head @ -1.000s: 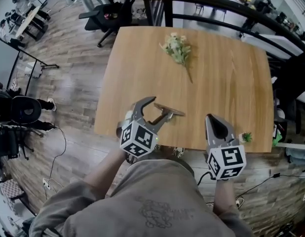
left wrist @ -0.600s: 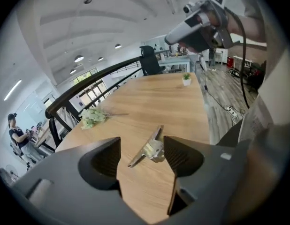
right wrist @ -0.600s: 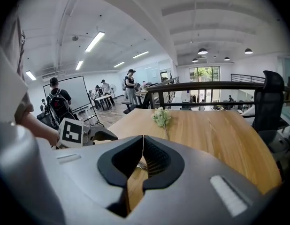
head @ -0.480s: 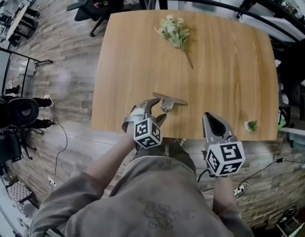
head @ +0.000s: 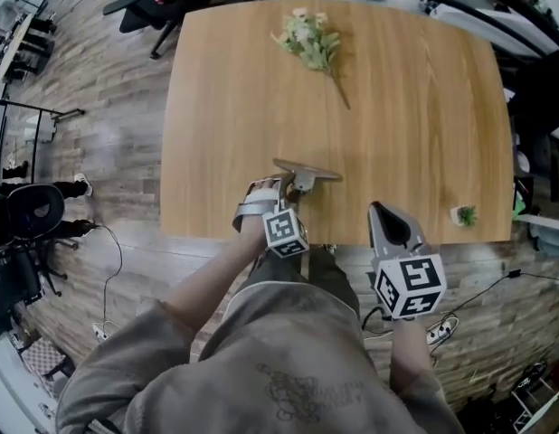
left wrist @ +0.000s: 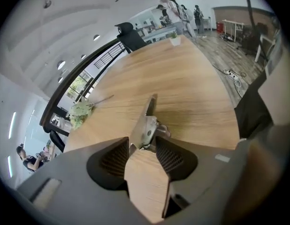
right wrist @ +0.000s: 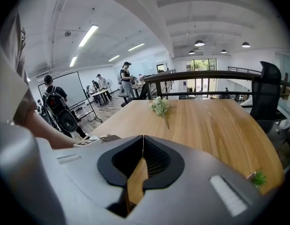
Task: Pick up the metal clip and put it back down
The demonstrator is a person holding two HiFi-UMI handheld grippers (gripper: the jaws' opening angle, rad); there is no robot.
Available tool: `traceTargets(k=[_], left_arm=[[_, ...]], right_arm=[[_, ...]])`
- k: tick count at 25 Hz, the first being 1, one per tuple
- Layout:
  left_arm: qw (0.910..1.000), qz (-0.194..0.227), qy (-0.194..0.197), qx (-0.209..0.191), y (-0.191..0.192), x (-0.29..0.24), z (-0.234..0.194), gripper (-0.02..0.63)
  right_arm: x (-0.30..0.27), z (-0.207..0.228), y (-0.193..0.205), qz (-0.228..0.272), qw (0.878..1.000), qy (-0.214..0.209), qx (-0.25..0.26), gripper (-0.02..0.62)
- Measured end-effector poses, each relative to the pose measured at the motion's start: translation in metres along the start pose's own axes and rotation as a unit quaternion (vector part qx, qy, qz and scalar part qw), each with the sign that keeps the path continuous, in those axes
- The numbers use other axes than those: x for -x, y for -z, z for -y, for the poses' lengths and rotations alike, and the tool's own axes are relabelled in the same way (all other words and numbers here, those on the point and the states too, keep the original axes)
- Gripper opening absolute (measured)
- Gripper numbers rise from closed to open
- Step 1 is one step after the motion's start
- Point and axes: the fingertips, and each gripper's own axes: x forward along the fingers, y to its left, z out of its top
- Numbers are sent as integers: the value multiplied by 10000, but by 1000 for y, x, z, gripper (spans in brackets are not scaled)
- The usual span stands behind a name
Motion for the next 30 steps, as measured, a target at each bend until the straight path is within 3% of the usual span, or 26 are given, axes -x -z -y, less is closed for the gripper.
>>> traceTargets(k=[3,12,16,22,25,30], left_arm=[[10000,-6,-14,-87,-2,-7,2,167],[9978,291,-391,-446,-23,0,-15,37],[9992,352,-160,25,-29,3,-21,21],[9950,649,-216,734,-39,23,-58,20],[9868,1032,-300,1209,-52,42,-85,18],[9652,1810,-503,1818,-78,90,-132,18]], right_arm=[[0,1,6,-58,10000,31,-50,14],[-1,12,5,-45,9998,145,-131,14],[1,16,1,10,9997,183,-143,12],[3,19,-16,203,9994,253,-83,14],[6,22,-29,313,9990,305,-28,13],[19,24,-58,595,9975,380,104,14]])
